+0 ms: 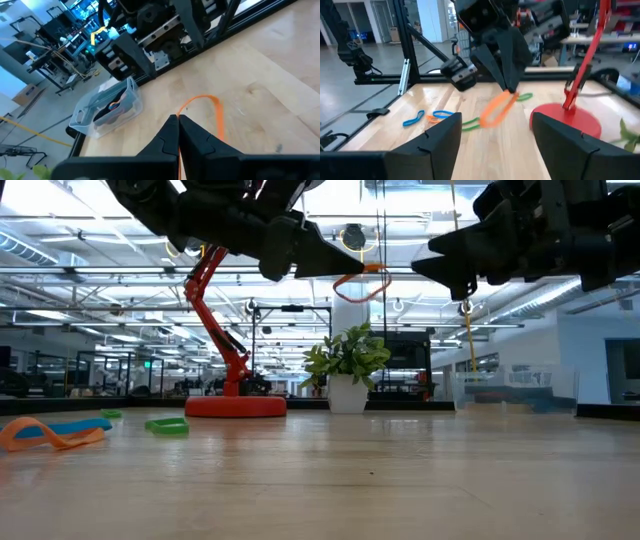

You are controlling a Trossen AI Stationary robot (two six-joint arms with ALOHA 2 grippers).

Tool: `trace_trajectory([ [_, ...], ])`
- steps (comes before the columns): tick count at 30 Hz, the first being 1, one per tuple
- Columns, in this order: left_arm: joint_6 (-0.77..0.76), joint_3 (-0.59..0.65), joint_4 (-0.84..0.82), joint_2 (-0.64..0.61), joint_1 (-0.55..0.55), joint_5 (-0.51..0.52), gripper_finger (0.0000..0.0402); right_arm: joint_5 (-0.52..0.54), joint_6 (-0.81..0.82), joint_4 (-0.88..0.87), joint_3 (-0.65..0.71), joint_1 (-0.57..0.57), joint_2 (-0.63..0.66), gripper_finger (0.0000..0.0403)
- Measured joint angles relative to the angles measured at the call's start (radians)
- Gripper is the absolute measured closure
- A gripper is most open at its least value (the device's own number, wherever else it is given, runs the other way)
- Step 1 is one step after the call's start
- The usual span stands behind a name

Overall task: Pick and place rubber bands into bin
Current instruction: Put the right orange rubber band into the transparent bin

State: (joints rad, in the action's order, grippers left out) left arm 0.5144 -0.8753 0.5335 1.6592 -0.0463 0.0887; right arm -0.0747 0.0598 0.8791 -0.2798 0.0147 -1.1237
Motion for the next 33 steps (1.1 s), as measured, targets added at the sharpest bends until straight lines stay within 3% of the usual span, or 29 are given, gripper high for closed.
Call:
trace_trajectory([
  [6, 0.000, 0.000, 0.000, 0.000, 0.000, -0.001, 0.0390, 0.060, 0.007, 0.066, -0.003, 0.000, -0.073, 0.0180],
  [15, -0.003, 0.000, -0.008, 0.000, -0.002, -0.001, 0.0387, 0.043, 0.063, 0.088, -0.095, 0.000, -0.230, 0.0193],
  [21, -0.004, 0.000, -0.009, 0.000, -0.002, -0.001, 0.0392, 0.006, 0.098, 0.089, -0.142, 0.000, -0.295, 0.0193],
  [26, -0.004, 0.000, -0.011, 0.000, -0.002, -0.001, 0.0390, -0.086, 0.127, 0.089, -0.164, 0.000, -0.324, 0.0198],
  [33, -0.005, 0.000, -0.011, 0.000, -0.002, -0.001, 0.0382, -0.117, 0.131, 0.081, -0.179, 0.000, -0.332, 0.0247],
])
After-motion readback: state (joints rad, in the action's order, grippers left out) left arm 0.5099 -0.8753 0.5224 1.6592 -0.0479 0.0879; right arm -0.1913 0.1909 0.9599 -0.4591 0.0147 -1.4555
